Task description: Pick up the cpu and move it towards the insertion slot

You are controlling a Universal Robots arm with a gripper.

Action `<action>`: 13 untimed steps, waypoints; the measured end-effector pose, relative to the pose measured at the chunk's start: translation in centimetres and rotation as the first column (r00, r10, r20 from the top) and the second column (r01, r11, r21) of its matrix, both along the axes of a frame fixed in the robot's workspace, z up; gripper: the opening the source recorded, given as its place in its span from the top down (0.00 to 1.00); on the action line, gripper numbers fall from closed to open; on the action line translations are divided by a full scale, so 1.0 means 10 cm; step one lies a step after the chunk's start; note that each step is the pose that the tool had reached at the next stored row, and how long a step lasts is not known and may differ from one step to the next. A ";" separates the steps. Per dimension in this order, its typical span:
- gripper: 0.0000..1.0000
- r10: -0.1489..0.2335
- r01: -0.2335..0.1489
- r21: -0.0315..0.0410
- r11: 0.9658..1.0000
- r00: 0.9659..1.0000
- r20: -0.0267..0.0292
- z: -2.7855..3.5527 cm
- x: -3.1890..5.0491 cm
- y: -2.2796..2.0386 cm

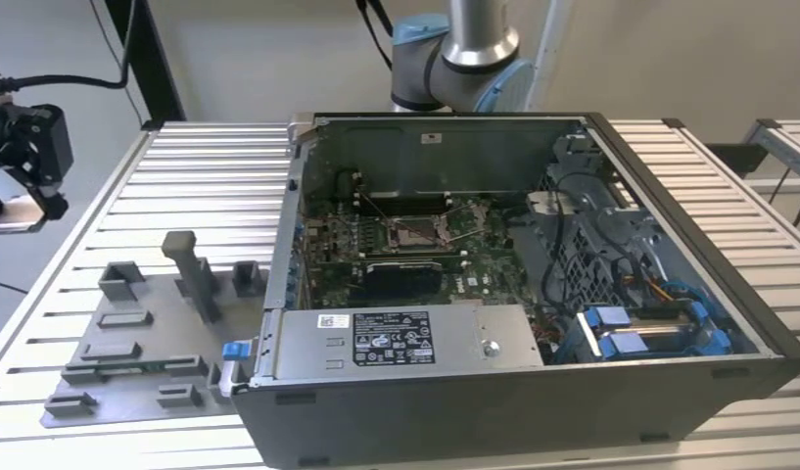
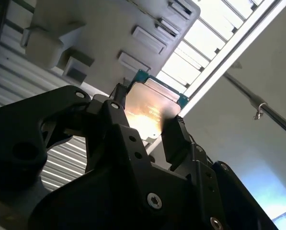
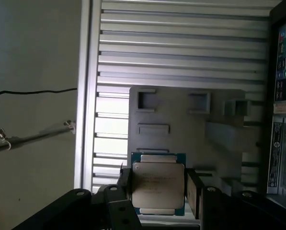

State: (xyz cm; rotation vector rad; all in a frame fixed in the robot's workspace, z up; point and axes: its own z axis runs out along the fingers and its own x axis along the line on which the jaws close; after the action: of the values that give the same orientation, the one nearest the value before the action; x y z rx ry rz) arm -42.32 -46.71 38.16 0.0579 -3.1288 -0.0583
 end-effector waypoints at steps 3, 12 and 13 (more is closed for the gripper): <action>1.00 0.000 0.000 0.000 1.000 1.000 0.000 0.103 0.000 0.000; 1.00 0.000 0.000 0.000 1.000 1.000 0.000 0.218 0.000 0.000; 1.00 0.000 0.000 0.000 1.000 1.000 0.000 0.219 0.000 0.000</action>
State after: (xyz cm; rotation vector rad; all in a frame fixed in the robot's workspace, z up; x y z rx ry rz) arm -42.31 -46.71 40.35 0.0580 -3.1289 -0.0577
